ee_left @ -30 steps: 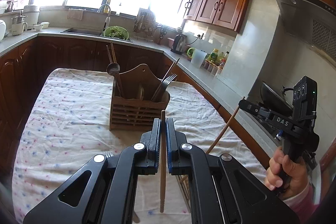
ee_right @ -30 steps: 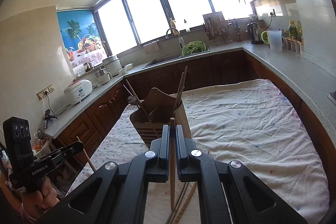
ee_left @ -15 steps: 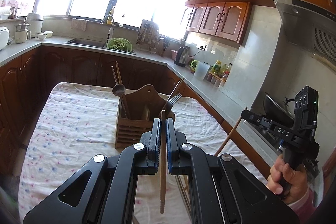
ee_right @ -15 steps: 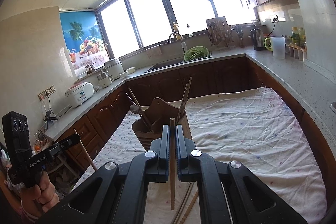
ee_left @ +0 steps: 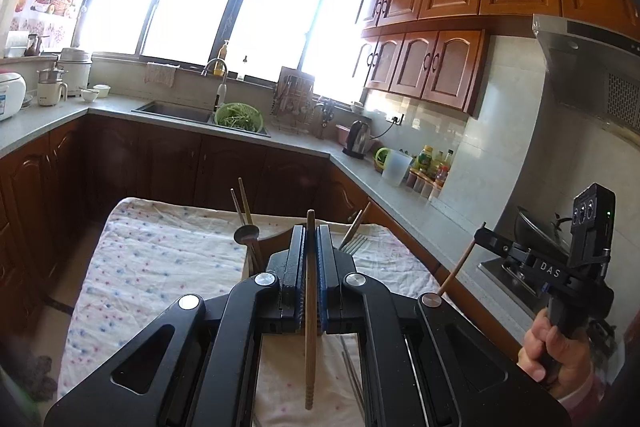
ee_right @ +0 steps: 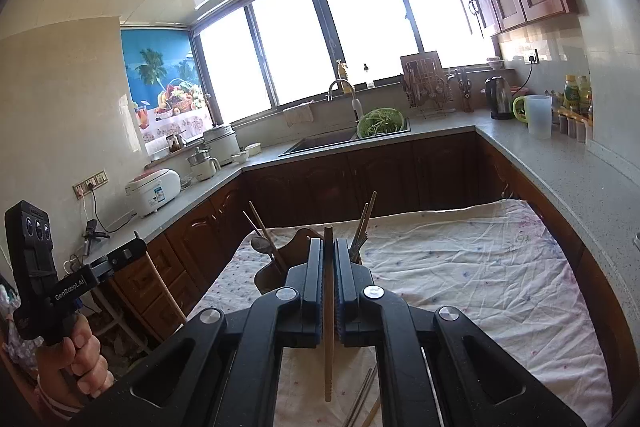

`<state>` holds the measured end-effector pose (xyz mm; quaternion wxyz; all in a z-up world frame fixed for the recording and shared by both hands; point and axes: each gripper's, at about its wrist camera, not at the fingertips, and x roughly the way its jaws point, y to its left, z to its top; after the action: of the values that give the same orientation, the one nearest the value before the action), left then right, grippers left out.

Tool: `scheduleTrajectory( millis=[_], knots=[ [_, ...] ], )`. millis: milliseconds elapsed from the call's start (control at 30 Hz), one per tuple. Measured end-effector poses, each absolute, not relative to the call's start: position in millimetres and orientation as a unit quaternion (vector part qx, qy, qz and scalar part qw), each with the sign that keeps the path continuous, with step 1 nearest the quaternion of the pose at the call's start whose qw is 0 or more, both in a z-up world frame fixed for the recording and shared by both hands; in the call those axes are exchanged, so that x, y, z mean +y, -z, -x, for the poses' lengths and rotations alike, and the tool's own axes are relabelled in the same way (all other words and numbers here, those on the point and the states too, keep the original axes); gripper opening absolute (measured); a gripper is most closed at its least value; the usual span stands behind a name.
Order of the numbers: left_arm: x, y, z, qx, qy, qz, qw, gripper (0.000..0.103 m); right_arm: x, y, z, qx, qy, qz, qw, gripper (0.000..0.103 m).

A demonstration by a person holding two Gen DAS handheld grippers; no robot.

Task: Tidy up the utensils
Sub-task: 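Lift both wooden chopsticks upright and lower them into the wooden holder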

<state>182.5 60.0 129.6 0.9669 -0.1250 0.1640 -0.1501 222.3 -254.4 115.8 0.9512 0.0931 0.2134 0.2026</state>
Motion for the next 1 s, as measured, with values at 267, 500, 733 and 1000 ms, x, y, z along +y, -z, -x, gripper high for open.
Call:
scheduleTrajectory(
  millis=[267,500,733,1000],
  knots=[
    [70.2,-144.1,-201.4,0.144,0.137,0.124,0.972,0.004,-252.2,-131.1,-239.1,0.197,-0.203,-0.094,0.955,0.005],
    [78.8,-159.4,-221.6,0.123,0.124,0.123,0.977,0.004,-247.9,-146.5,-257.8,0.18,-0.204,-0.096,0.957,0.005],
    [81.1,-170.6,-247.3,0.106,0.109,0.117,0.981,0.004,-241.3,-157.8,-283.2,0.169,-0.204,-0.095,0.96,0.005],
    [77.4,-173.9,-279.8,0.09,0.095,0.118,0.984,0.004,-243.2,-152.3,-312.0,0.171,-0.201,-0.106,0.959,0.005]
  ],
)
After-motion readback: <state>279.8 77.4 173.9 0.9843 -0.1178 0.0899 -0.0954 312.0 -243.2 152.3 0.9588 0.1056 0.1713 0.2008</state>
